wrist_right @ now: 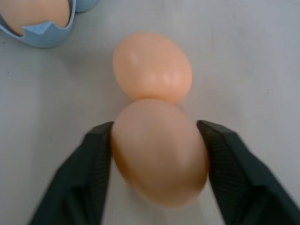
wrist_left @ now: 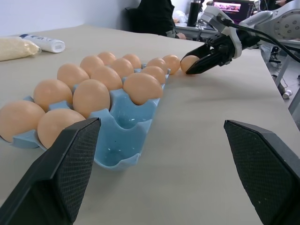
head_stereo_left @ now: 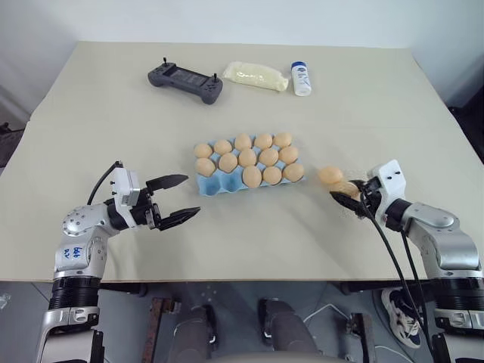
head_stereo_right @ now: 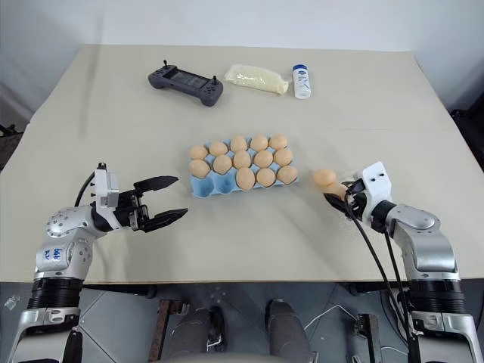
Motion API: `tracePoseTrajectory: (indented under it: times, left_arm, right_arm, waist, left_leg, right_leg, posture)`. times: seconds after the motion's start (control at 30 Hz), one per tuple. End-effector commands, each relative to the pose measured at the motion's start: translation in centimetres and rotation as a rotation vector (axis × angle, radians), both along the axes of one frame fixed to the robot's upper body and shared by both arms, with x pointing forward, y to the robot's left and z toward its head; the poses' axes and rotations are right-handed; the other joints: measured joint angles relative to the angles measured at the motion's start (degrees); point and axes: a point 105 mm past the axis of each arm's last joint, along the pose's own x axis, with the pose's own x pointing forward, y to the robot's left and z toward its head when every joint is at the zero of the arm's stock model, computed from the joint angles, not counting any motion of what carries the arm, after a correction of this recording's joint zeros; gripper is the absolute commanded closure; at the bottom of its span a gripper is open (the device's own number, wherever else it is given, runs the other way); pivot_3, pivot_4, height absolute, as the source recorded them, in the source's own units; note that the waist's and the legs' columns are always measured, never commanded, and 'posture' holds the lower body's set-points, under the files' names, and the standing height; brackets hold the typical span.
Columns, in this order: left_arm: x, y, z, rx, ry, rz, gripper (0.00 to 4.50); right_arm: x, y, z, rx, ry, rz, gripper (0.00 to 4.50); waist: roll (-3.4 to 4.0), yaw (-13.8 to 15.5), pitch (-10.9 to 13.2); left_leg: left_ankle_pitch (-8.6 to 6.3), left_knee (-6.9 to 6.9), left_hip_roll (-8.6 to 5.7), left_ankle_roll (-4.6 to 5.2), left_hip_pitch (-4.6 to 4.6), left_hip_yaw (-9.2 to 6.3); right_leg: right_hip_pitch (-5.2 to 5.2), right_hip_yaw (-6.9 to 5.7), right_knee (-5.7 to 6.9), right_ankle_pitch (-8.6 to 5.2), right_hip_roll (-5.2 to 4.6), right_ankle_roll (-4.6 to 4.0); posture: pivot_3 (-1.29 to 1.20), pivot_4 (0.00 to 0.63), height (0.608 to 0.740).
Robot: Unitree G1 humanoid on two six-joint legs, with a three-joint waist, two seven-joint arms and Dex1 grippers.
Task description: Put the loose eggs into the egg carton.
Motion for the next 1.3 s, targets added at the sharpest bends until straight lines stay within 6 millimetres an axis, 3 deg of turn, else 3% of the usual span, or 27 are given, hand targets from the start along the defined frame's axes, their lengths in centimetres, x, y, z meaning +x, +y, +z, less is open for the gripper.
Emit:
tracePoseTrajectory:
  times: [0.03, 0.17, 0.3, 0.4, 0.53, 0.73, 0.9, 1.07, 1.27, 1.3]
  left_arm:
    - [-0.4, -0.1, 1.0, -0.008, -0.047, -0.008, 0.00]
    - [-0.5, 0.0, 1.1, -0.008, -0.050, -0.003, 0.00]
    - [-0.5, 0.1, 1.1, -0.007, -0.049, 0.002, 0.00]
    - [-0.5, 0.1, 1.1, -0.005, -0.048, 0.003, 0.00]
    - [-0.2, -0.1, 1.3, -0.006, -0.054, 0.001, 0.00]
    - [-0.1, 0.0, 1.6, -0.002, -0.067, 0.010, 0.00]
    - [-0.4, 0.8, 1.8, 0.005, -0.082, 0.048, 0.00]
    - [-0.8, 1.1, 1.8, 0.003, -0.089, 0.069, 0.00]
    - [-1.1, 1.1, 1.7, 0.001, -0.090, 0.086, 0.00]
    - [-1.2, 1.2, 1.7, 0.000, -0.089, 0.088, 0.00]
  right_arm:
    - [-0.3, -0.2, 2.0, -0.016, -0.061, 0.002, 2.69]
    - [-1.8, 0.1, 3.5, -0.052, -0.073, 0.041, 2.73]
    - [-3.0, 1.9, 6.8, -0.044, -0.124, 0.127, 2.74]
    - [-2.9, 4.6, 8.7, -0.031, -0.157, 0.218, 2.75]
    - [-2.1, 9.1, 9.8, -0.007, -0.203, 0.333, 2.75]
    - [-0.1, 17.0, 9.3, 0.057, -0.249, 0.469, 2.75]
    - [0.8, 21.0, 8.3, 0.074, -0.254, 0.537, 2.75]
    - [1.3, 23.2, 7.7, 0.080, -0.248, 0.570, 2.75]
    - [1.1, 23.9, 6.5, 0.054, -0.213, 0.604, 2.75]
    - [1.0, 24.0, 6.5, 0.053, -0.207, 0.611, 2.04]
  waist:
    - [0.00, 0.03, 0.00]
    - [0.00, 0.12, 0.00]
    - [0.00, -0.02, 0.00]
    - [0.00, -0.28, 0.00]
    - [0.00, -0.24, 0.00]
    - [0.00, -0.21, 0.00]
    - [0.00, -0.20, 0.00]
    - [0.00, -0.23, 0.00]
    - [0.00, -0.31, 0.00]
    - [0.00, -0.30, 0.00]
  left_leg:
    - [0.00, 0.00, 0.01, 0.00, 0.00, 0.00]
    - [0.00, -0.01, 0.02, -0.01, -0.01, 0.00]
    - [-0.01, 0.00, 0.02, 0.00, 0.00, 0.00]
    - [-0.08, 0.01, 0.06, 0.12, 0.03, 0.01]
    - [-0.07, 0.00, 0.15, 0.14, 0.04, -0.07]
    - [0.05, -0.02, 0.16, -0.07, -0.05, -0.01]
    - [0.01, 0.00, 0.15, -0.08, -0.11, 0.13]
    - [-0.01, 0.01, 0.20, -0.11, -0.12, 0.17]
    - [-0.01, 0.01, 0.25, -0.14, -0.11, 0.14]
    - [0.00, 0.01, 0.26, -0.15, -0.11, 0.13]
  right_leg:
    - [-0.01, 0.00, 0.01, 0.00, 0.00, 0.00]
    - [-0.03, 0.00, 0.02, 0.00, 0.00, 0.00]
    - [-0.02, 0.02, 0.00, 0.00, -0.01, 0.00]
    - [-0.02, 0.03, 0.08, 0.01, 0.02, -0.01]
    - [-0.04, -0.03, 0.13, 0.03, 0.07, -0.18]
    - [-0.18, -0.05, 0.14, 0.03, 0.09, -0.20]
    - [-0.21, -0.16, 0.07, 0.03, 0.06, -0.20]
    - [-0.22, -0.49, 0.07, 0.03, 0.01, -0.20]
    - [-0.22, -0.60, 0.14, 0.02, -0.03, -0.21]
    - [-0.22, -0.61, 0.15, 0.02, -0.03, -0.21]
  posture:
    - [0.00, 0.150, 0.740]
    - [0.00, 0.150, 0.740]
    - [0.00, 0.150, 0.740]
    - [0.00, 0.150, 0.740]
    - [0.00, 0.150, 0.740]
    - [0.00, 0.150, 0.740]
    - [0.00, 0.150, 0.740]
    - [0.00, 0.150, 0.740]
    - [0.00, 0.150, 0.740]
    - [0.00, 0.150, 0.740]
